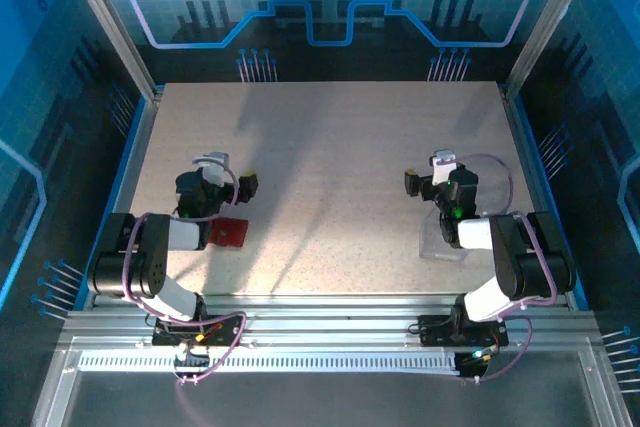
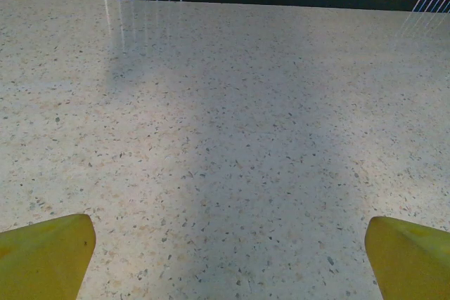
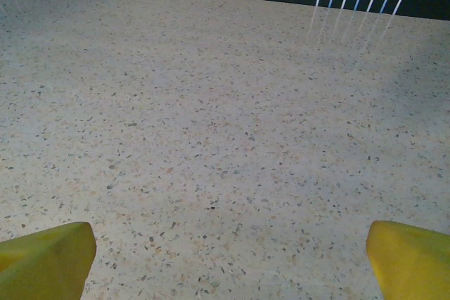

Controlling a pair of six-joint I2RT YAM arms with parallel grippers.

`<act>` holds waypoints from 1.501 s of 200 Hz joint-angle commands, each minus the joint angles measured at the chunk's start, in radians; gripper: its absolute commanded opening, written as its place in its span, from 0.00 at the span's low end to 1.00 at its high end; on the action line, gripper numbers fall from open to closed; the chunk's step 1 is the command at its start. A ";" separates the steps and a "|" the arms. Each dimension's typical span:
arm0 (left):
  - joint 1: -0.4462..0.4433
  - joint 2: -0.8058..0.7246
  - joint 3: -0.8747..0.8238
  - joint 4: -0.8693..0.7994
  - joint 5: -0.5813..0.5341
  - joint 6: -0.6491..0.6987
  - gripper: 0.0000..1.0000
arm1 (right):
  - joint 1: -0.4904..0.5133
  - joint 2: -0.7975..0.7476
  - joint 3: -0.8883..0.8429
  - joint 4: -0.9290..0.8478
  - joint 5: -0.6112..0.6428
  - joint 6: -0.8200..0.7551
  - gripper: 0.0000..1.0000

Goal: Take the credit cards out of the card holder

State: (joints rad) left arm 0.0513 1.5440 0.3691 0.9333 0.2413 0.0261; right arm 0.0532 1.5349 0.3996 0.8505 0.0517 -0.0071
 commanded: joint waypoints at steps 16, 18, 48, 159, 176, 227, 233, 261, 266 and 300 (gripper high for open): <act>0.010 0.008 -0.011 0.039 0.029 0.010 0.99 | 0.013 0.007 0.000 0.039 0.016 -0.004 1.00; 0.010 0.007 -0.011 0.039 0.029 0.011 0.99 | 0.013 0.006 0.000 0.039 0.016 -0.004 1.00; 0.010 0.008 -0.011 0.039 0.028 0.011 1.00 | 0.011 0.007 0.001 0.038 0.016 -0.004 1.00; 0.010 0.007 -0.013 0.042 0.026 0.012 0.99 | 0.012 0.007 -0.001 0.038 0.015 -0.004 1.00; 0.010 0.008 -0.013 0.042 0.026 0.012 0.99 | 0.012 0.007 0.001 0.038 0.015 -0.004 1.00; 0.009 0.009 -0.004 0.028 -0.037 -0.009 0.99 | 0.012 0.007 0.000 0.037 0.016 -0.004 1.00; 0.009 0.009 -0.005 0.030 -0.038 -0.009 0.99 | 0.011 0.007 0.000 0.037 0.016 -0.004 1.00; 0.009 0.009 -0.005 0.029 -0.039 -0.009 0.99 | 0.011 0.007 0.001 0.037 0.015 -0.004 1.00; 0.009 0.009 -0.004 0.029 -0.039 -0.009 0.99 | 0.011 0.008 0.001 0.038 0.016 -0.004 1.00; 0.009 0.009 -0.002 0.024 -0.042 -0.008 0.99 | 0.010 0.007 0.001 0.036 0.014 -0.004 1.00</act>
State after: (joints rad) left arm 0.0513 1.5440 0.3691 0.9333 0.2108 0.0254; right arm 0.0532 1.5349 0.3996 0.8509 0.0517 -0.0071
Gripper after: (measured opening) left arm 0.994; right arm 0.997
